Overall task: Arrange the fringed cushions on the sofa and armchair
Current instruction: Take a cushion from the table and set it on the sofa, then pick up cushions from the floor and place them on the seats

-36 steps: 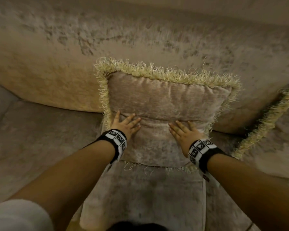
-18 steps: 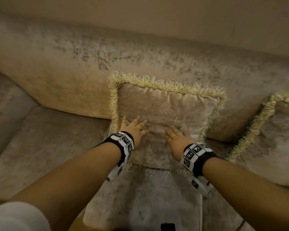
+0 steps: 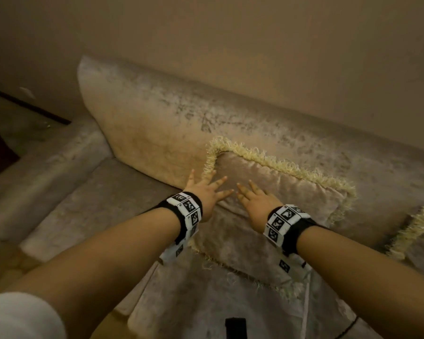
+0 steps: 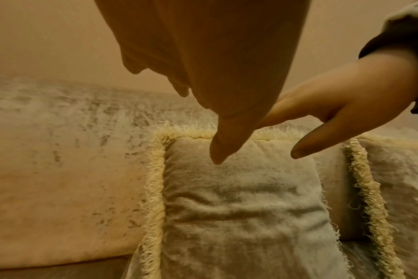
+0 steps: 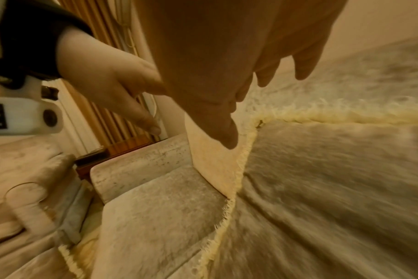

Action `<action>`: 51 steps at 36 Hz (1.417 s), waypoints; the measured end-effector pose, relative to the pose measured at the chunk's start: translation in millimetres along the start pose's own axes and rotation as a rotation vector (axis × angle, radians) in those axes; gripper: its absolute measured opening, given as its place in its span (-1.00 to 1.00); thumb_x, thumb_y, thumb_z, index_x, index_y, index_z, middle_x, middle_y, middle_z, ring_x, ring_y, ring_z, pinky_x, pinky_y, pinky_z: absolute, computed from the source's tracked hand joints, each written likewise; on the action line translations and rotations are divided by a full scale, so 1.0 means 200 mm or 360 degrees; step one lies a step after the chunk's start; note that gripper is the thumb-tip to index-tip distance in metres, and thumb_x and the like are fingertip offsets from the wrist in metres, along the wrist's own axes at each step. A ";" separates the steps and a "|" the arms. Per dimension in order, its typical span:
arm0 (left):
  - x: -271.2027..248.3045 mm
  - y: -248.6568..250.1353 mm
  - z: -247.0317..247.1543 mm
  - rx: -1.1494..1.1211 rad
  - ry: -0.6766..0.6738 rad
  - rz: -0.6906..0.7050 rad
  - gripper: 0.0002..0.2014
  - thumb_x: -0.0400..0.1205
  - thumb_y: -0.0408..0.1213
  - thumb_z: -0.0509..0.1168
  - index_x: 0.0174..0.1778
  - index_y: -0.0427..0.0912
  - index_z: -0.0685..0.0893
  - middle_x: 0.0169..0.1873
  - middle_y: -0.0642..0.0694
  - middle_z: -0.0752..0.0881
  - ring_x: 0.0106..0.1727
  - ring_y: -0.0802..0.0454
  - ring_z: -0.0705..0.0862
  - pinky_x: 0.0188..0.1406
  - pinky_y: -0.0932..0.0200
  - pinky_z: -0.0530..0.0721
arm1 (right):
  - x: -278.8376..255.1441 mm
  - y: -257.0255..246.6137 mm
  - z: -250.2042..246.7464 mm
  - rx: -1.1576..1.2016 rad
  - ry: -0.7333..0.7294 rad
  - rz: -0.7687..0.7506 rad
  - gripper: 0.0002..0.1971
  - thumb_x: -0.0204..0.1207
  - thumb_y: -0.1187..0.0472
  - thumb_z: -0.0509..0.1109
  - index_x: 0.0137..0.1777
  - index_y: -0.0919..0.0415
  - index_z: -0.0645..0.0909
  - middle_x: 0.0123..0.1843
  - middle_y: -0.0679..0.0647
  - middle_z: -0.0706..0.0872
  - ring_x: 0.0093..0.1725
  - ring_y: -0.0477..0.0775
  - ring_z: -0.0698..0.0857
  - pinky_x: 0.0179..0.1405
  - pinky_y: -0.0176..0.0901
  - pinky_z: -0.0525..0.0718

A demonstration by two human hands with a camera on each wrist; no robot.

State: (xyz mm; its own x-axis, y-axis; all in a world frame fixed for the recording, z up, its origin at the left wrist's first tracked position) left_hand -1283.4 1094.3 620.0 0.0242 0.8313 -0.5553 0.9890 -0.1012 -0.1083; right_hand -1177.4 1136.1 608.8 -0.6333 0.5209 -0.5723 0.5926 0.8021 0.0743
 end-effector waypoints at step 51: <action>-2.95 -2.13 2.26 -0.1117 -0.0046 -0.1583 -0.13 0.63 -0.19 0.26 0.63 0.37 -0.22 0.68 0.11 -0.29 0.68 -0.14 -0.34 0.42 -0.67 -0.23 | 0.32 -4.14 -0.79 -0.0932 0.0347 -0.1436 -0.14 0.56 0.25 0.27 0.68 -0.20 -0.20 0.72 -0.06 -0.30 0.68 0.21 -0.31 0.58 0.42 -0.19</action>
State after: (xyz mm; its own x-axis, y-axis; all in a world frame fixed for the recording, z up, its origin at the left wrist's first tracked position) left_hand -1785.3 400.1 620.7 -0.7838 0.3642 -0.5030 0.4383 0.8982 -0.0326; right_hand -1787.0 551.8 639.2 -0.8236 -0.3332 -0.4589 -0.4249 0.8985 0.1100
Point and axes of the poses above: each hand's wrist, its own x-axis towards the middle knuckle, its own z-axis out of the palm, y = z × x, the point moved 9 cm from there along x, towards the middle knuckle
